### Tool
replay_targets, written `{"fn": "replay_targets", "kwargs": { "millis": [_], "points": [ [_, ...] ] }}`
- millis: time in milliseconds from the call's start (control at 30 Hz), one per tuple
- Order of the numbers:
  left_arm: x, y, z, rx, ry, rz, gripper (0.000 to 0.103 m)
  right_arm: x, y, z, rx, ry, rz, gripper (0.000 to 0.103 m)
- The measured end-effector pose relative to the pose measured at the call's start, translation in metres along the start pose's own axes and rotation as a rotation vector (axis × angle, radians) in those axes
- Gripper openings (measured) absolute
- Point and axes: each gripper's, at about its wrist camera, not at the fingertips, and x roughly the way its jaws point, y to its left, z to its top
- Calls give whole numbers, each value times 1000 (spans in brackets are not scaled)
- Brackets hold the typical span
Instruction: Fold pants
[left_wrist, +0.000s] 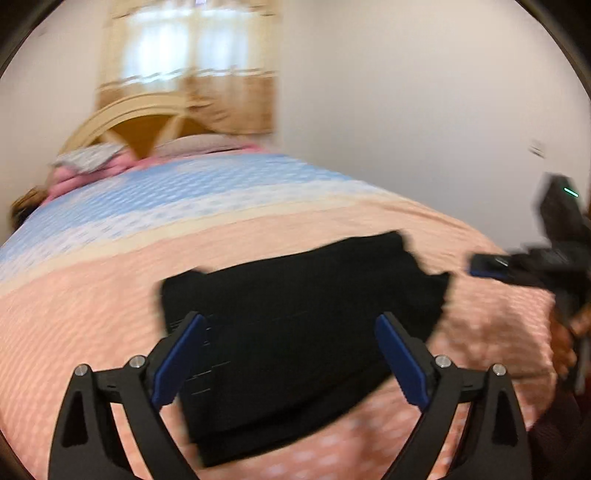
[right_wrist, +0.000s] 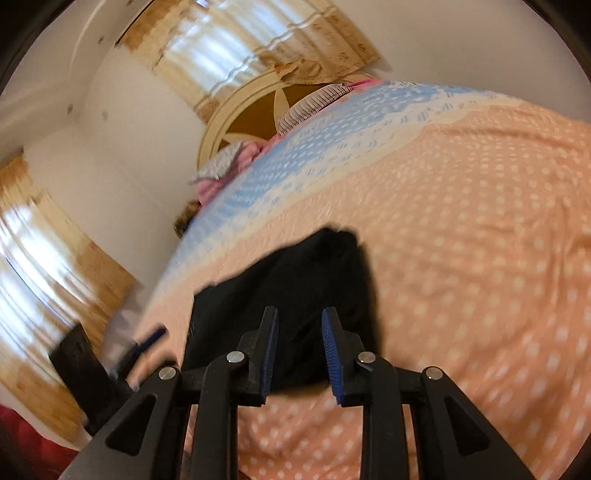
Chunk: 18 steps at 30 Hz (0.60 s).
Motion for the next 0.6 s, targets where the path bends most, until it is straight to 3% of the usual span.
{"fn": "replay_targets", "kwargs": {
  "millis": [167,300,500,567,600],
  "points": [
    [1,32,-29,-93,46,89,96,26,40,-25,-160,23,-99,26],
    [-1,35,-46,-101,83,120,96,53,37,-39,-276,32,-314,26],
    [-10,36,-49,-71,67,123,96,40,49,-34,-320,-71,-376,27],
    [0,39,-53,-68,85,122,96,41,46,-33,-321,-60,-396,44],
    [4,40,-54,-67,95,123,96,44,43,-32,-320,-47,-406,46]
  ]
}}
